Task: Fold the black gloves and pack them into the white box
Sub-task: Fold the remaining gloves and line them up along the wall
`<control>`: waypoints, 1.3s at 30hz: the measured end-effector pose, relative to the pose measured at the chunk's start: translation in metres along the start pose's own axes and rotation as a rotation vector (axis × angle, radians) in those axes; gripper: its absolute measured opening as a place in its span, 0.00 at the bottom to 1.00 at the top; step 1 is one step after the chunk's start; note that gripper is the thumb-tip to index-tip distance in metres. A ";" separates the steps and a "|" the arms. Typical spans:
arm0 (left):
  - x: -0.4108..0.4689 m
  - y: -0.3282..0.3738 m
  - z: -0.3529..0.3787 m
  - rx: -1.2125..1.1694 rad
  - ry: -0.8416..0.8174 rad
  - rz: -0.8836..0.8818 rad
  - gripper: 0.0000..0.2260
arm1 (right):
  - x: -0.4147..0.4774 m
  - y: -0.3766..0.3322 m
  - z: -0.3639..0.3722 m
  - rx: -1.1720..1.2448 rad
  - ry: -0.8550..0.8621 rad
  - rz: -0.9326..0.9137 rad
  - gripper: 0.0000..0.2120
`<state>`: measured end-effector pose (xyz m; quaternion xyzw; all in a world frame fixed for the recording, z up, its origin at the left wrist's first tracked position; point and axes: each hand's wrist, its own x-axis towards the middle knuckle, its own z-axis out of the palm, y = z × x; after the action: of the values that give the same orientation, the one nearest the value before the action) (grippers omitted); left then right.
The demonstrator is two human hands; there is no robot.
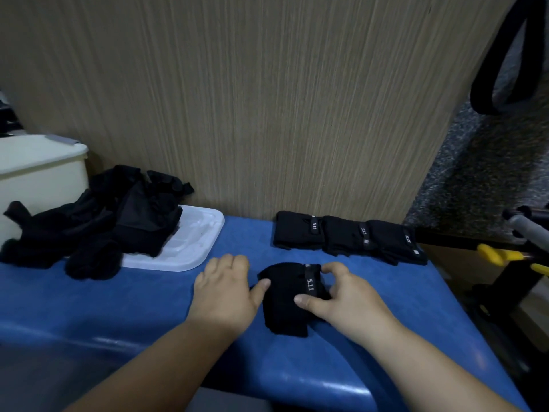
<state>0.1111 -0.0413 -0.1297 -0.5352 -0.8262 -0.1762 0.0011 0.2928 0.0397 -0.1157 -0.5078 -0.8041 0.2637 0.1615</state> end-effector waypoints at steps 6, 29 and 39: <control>-0.003 0.009 -0.009 -0.312 -0.220 -0.125 0.19 | 0.002 -0.007 0.011 0.071 0.021 0.019 0.35; 0.059 -0.006 -0.029 -1.441 -0.008 -0.463 0.18 | 0.074 -0.074 0.036 0.781 0.080 0.042 0.29; 0.132 -0.013 -0.013 -1.095 0.043 -0.506 0.17 | 0.128 -0.090 0.037 0.193 0.203 -0.047 0.19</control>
<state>0.0407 0.0664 -0.0966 -0.2413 -0.7168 -0.5815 -0.2998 0.1526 0.1144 -0.0939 -0.4950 -0.7661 0.2832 0.2963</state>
